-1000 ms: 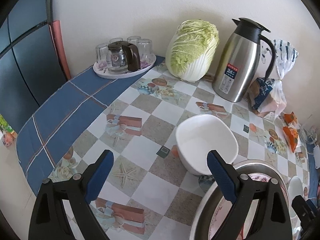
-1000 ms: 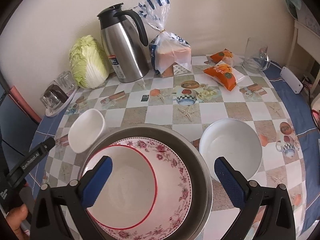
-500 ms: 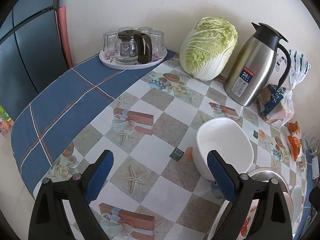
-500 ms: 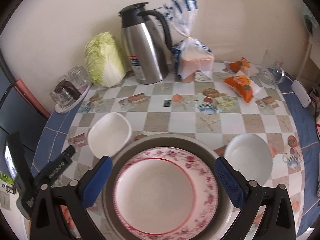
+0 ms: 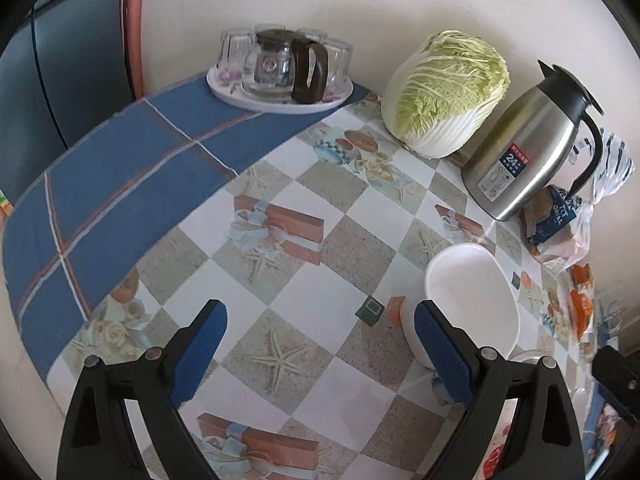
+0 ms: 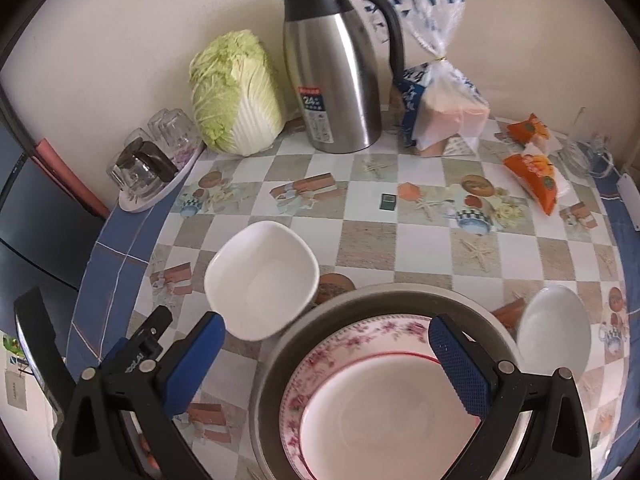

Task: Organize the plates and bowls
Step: 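Close both tools on the white square bowl rim, then lift the white square bowl with both tools and carry it over the basin, then lower the white square bowl into the red-rimmed bowl with both tools, then open both tools to release the square bowl rim, then move both tools to the rim of the large white round bowl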

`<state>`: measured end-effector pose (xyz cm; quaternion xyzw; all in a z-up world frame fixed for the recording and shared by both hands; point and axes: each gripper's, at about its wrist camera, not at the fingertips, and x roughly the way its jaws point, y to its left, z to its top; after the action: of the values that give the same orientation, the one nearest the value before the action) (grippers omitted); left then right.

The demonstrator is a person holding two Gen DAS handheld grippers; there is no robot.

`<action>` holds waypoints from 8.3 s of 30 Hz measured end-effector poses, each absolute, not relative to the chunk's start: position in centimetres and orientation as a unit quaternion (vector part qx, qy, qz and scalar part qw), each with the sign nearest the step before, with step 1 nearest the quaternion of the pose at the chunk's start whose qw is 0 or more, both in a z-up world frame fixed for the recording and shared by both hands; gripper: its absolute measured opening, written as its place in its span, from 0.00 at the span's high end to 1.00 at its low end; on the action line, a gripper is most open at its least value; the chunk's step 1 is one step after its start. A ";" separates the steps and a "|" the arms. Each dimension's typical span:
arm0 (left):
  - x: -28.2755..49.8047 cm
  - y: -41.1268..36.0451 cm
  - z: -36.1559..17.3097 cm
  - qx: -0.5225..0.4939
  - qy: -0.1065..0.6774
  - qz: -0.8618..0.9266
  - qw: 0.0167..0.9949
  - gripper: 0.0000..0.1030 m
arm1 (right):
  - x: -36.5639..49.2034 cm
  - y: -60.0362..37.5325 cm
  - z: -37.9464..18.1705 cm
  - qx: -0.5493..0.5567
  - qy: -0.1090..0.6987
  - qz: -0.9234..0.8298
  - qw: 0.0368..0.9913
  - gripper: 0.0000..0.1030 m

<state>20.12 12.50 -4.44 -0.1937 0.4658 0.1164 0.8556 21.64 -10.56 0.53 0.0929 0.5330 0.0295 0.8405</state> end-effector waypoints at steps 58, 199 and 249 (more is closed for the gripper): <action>24.4 7.6 -2.4 -0.179 0.439 -0.028 0.880 0.86 | 26.5 -6.6 -2.8 0.045 0.573 0.048 0.817 0.78; 14.5 -6.1 0.2 0.009 0.503 -0.125 0.855 0.73 | 11.6 -20.4 -0.8 0.192 0.504 0.045 0.841 0.77; 14.9 -6.2 3.9 -0.007 0.427 -0.029 0.904 0.09 | 11.4 -28.0 0.7 0.224 0.466 -0.007 0.856 0.01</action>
<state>14.85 -6.19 3.87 -0.0069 0.4274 -0.0285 0.9036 11.37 -27.99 0.71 0.2239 0.4661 -0.0073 0.8559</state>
